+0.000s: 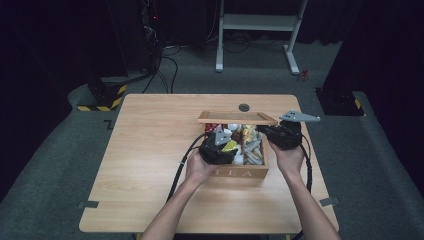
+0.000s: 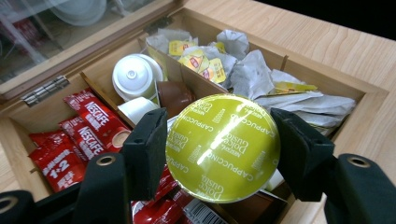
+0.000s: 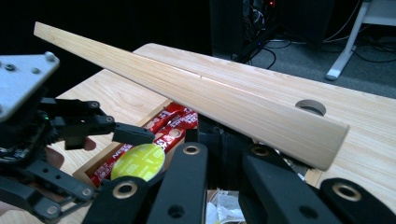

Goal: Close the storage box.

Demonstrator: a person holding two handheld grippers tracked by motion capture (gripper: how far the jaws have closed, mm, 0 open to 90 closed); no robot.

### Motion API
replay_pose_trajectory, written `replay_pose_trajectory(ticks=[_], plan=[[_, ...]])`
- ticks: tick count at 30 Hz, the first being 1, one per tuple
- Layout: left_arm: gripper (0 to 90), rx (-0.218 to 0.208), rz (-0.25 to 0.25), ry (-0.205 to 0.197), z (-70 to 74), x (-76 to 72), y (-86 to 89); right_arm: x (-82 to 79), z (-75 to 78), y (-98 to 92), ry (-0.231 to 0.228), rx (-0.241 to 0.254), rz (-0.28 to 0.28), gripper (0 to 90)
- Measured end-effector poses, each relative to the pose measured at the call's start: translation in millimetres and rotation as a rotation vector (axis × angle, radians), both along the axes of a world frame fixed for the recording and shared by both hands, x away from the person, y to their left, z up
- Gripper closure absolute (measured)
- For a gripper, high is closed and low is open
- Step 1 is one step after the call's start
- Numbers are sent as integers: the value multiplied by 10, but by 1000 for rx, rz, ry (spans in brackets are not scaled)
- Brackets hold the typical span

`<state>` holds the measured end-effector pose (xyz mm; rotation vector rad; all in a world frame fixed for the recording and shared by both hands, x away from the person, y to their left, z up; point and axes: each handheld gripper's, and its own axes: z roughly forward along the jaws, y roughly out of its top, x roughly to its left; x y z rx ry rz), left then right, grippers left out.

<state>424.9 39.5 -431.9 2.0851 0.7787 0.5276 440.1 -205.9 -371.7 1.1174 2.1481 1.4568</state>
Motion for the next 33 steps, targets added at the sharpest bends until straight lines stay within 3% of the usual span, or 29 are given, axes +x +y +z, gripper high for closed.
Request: replay_pose_trajectory(ticks=[11, 33], plan=[[397, -28, 0, -8, 59, -82, 133, -3, 2, 3, 4, 1, -1, 898], [399, -84, 48, -12, 141, -213, 517, -7, -1, 11, 5, 0, 3, 896]])
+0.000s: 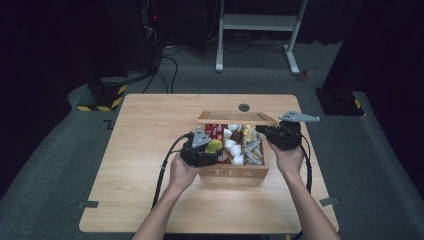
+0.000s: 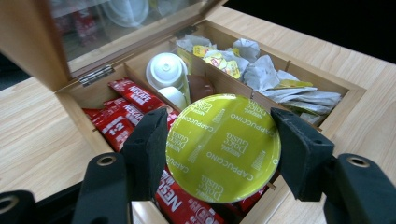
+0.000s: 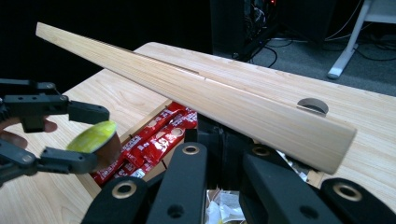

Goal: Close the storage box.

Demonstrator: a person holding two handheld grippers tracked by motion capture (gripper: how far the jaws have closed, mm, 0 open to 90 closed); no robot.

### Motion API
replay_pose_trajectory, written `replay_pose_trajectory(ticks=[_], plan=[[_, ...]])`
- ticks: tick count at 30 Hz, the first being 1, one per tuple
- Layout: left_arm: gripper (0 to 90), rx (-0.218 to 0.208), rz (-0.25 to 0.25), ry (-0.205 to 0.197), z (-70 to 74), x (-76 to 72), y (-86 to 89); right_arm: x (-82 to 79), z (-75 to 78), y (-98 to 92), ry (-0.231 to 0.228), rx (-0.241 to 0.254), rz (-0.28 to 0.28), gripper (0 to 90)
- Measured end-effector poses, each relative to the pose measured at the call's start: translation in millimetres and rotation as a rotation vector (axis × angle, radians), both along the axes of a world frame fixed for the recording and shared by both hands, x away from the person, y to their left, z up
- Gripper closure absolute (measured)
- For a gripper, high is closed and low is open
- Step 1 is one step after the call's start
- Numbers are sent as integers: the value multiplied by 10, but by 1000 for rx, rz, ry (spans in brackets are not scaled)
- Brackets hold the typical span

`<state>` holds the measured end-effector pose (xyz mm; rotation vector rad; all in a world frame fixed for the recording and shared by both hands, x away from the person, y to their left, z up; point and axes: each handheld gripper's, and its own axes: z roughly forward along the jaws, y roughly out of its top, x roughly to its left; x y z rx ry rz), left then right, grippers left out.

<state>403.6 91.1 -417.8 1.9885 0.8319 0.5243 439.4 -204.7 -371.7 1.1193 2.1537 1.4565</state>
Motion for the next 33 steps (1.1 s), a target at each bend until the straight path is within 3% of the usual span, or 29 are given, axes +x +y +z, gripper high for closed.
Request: replay_pose_trajectory(ticks=[11, 33], plan=[[399, -52, 39, 13, 30, -59, 248, 5, -9, 24, -1, 2, 5, 896], [399, -85, 109, 9, 54, -147, 639, -9, -11, 22, 2, -2, 4, 898]])
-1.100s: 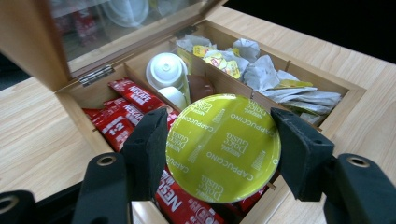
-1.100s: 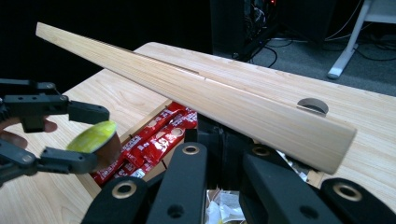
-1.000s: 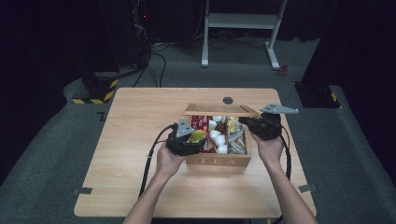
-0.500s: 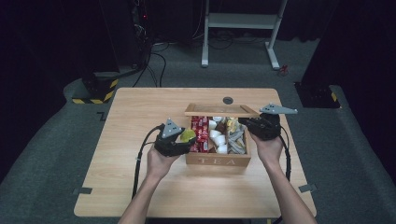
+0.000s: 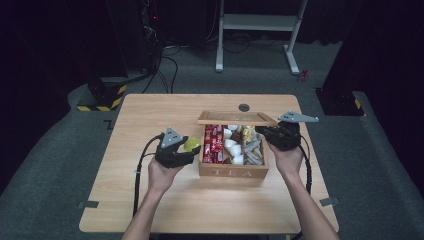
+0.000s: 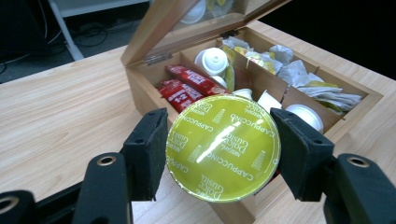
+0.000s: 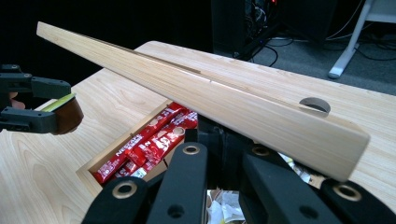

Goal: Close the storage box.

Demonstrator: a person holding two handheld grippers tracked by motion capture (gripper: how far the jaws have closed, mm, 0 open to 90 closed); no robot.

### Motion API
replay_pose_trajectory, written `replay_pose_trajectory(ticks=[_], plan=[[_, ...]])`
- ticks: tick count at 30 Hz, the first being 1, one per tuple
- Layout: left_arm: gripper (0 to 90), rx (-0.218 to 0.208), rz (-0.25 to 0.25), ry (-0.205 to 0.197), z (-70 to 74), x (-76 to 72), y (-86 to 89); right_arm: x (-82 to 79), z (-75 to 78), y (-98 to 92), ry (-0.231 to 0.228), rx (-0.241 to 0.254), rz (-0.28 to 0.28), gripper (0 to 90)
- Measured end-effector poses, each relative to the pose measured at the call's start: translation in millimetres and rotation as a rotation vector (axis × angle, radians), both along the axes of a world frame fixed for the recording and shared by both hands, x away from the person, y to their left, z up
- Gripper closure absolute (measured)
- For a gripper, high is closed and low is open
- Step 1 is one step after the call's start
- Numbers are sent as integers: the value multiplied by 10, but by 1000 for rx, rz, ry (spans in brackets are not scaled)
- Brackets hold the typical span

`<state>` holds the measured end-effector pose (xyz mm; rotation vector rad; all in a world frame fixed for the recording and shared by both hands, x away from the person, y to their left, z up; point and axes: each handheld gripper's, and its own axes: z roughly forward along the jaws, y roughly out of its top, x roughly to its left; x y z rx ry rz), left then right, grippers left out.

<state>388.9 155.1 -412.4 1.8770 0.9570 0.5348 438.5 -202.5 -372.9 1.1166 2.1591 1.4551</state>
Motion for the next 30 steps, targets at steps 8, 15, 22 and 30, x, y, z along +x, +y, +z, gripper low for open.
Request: replay_pose_trajectory(ticks=[8, 15, 22, 30], plan=[[399, -20, 40, 10, -50, -31, 173, -11, -5, -4, -3, 1, 3, 897], [399, -14, 81, 16, -85, -61, 305, -8, -23, -9, 0, 13, 8, 897], [398, 1, 128, 6, -177, -79, 400, -16, -25, -24, 2, 11, 15, 893], [398, 17, 169, 30, -342, -103, 535, -30, -11, -31, 2, 3, 4, 895]])
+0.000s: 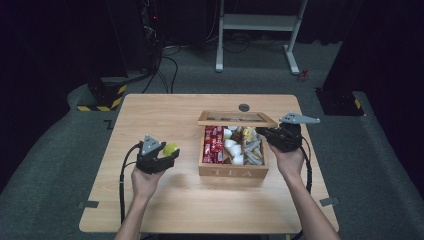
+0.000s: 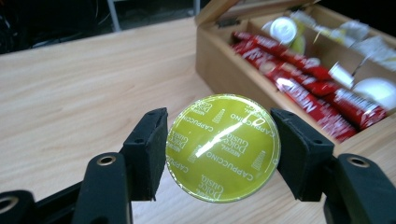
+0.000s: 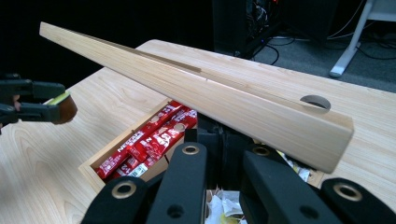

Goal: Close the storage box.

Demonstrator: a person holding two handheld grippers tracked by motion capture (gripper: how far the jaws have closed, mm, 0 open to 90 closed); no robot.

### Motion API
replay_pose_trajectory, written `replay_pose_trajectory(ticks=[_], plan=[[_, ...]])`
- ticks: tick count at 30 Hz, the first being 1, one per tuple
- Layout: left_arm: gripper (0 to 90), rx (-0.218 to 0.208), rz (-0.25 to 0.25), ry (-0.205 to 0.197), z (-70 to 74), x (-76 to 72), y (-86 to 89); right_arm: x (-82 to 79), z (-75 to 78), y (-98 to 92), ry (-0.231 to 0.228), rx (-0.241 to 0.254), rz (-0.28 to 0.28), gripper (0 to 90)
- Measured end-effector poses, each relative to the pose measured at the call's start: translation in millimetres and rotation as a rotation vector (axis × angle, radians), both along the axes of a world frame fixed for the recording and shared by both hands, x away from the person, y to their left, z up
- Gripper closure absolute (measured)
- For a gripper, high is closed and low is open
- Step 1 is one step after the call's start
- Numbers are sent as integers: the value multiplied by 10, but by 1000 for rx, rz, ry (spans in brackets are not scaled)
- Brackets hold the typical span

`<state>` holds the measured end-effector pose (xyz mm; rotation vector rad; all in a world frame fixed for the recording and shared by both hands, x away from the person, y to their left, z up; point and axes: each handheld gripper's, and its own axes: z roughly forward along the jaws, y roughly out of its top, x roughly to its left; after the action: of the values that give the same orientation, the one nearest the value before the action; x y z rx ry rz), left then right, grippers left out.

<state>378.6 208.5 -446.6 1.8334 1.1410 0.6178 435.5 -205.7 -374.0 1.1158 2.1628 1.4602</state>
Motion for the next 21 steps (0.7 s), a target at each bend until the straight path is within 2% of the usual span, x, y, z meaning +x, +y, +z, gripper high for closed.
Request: replay_pose_trajectory(ticks=[2, 10, 13, 17, 21], plan=[[398, -6, 7, 15, -55, -2, 24, 1, 2, 1, 0, -1, -1, 895], [398, 24, 6, 53, -256, 11, -9, -6, -4, 3, 3, -3, -3, 895], [397, 44, 3, 57, -295, 16, -35, -8, -2, 8, -1, -9, -6, 894], [397, 37, 9, 73, -358, 40, -58, -14, -12, 7, 0, -9, -5, 895], [397, 53, 3, 89, -414, 58, -104, -15, -7, 10, 5, -10, -7, 894]])
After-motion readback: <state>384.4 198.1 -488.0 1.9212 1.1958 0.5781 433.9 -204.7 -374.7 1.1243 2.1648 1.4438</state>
